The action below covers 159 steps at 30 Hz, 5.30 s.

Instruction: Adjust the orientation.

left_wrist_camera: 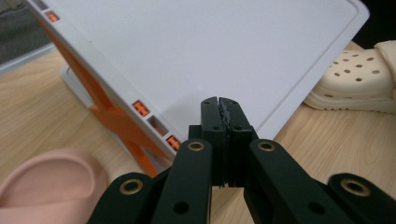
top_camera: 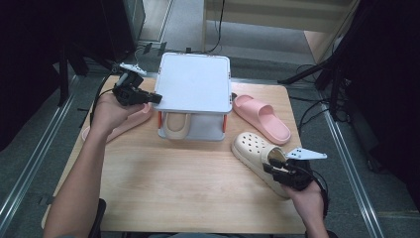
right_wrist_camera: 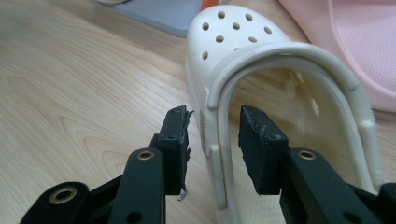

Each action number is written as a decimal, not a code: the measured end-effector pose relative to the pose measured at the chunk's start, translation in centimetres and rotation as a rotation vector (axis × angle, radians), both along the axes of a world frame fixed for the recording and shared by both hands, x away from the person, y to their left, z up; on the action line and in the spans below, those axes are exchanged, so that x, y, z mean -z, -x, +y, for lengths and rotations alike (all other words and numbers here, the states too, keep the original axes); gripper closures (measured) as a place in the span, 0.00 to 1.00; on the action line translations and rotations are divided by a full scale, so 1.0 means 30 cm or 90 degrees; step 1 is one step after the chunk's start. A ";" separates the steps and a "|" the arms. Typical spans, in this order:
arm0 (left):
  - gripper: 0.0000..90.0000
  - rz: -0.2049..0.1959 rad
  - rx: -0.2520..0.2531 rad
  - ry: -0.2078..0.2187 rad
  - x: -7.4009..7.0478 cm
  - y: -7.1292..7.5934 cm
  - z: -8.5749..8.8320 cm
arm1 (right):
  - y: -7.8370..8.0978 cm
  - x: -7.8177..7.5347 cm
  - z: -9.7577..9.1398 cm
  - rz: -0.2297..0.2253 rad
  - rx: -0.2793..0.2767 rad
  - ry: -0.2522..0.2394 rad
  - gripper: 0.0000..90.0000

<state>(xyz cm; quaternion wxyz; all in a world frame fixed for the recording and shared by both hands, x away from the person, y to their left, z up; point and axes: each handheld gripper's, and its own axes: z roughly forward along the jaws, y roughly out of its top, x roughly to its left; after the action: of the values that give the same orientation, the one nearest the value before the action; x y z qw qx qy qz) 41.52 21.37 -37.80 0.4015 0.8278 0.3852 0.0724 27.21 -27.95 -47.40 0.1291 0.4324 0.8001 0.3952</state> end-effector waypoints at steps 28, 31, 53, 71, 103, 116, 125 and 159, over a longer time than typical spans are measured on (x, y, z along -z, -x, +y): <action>1.00 0.019 0.007 0.034 0.011 0.036 -0.013 | -0.026 -0.045 0.180 0.042 -0.011 -0.040 0.88; 1.00 0.018 0.010 0.027 0.009 0.041 -0.019 | -0.013 -0.049 0.230 0.038 -0.033 -0.035 0.87; 0.97 0.006 -0.004 0.029 0.011 0.062 -0.027 | 0.007 0.030 0.468 0.064 -0.101 -0.039 0.87; 0.95 -0.025 -0.021 0.049 -0.048 0.142 -0.010 | 0.017 -0.087 0.308 -0.002 -0.125 -0.081 0.94; 0.99 0.040 0.096 0.005 0.365 0.313 -0.407 | -0.156 0.032 0.277 0.028 -0.100 0.015 1.00; 0.98 0.051 0.099 0.006 0.373 0.277 -0.405 | -0.091 0.035 0.304 0.031 -0.094 0.006 1.00; 0.97 0.050 0.095 0.004 0.373 0.251 -0.406 | -0.041 0.046 0.333 0.040 -0.096 -0.016 1.00; 0.96 -0.002 0.021 0.065 -0.054 0.097 -0.134 | 0.013 0.076 0.398 0.028 -0.033 -0.033 0.60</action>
<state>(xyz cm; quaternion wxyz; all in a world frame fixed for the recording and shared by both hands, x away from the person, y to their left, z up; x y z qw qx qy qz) 38.62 17.36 -36.17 0.4452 0.8123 0.3739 0.0471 26.82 -16.02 -49.69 0.0900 0.4235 0.8031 0.4093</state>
